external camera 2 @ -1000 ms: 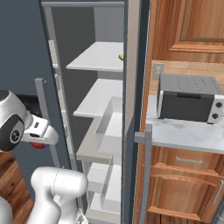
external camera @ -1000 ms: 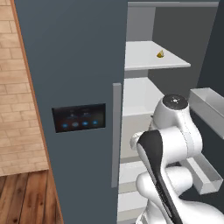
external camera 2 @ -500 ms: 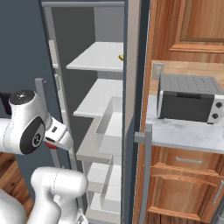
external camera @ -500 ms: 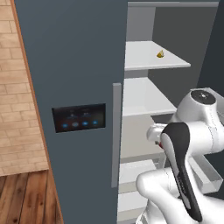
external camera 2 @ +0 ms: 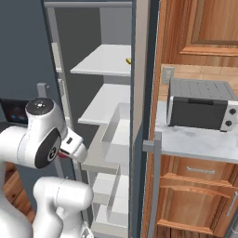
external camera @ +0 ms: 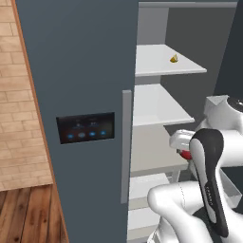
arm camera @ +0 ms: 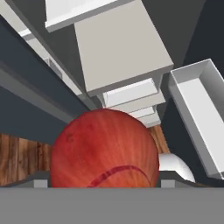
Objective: Grab the lemon wedge and onion from the fridge, place them in the blender, close the lid, and turn on the blender to create a marinade.
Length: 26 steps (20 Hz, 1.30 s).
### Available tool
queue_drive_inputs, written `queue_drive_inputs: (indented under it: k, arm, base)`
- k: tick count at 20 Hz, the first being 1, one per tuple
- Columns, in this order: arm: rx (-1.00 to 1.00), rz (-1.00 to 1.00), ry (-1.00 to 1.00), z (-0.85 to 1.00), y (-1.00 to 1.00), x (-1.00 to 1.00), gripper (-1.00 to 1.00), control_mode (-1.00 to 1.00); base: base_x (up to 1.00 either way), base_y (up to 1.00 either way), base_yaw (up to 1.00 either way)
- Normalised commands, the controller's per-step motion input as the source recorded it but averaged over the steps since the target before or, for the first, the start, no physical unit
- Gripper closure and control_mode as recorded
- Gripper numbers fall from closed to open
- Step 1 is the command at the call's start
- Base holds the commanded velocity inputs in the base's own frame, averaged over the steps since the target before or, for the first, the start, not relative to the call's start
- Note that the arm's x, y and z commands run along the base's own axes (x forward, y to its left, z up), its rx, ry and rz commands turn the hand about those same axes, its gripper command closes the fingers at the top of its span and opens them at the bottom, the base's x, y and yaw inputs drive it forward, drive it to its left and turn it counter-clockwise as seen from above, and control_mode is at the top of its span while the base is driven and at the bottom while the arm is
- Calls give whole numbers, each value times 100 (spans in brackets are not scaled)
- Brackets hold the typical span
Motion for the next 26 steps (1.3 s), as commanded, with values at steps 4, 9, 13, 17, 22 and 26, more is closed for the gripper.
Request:
queue_drive_inputs:
  k: [4,9,13,17,22,26]
  arm:
    - [3,0,-7,0,-6,-6,100,-100]
    - [0,0,-2,0,6,-6,100,-100]
    - [0,0,0,0,8,-5,100,100]
    - [0,0,0,0,0,0,100,100]
    - [0,0,0,0,0,0,100,100]
    - [0,0,0,0,0,0,100,100]
  base:
    - [0,0,0]
    - [0,0,0]
    - [-25,33,0]
    - [-61,51,-5]
    - [-91,36,-20]
    - [-100,0,-58]
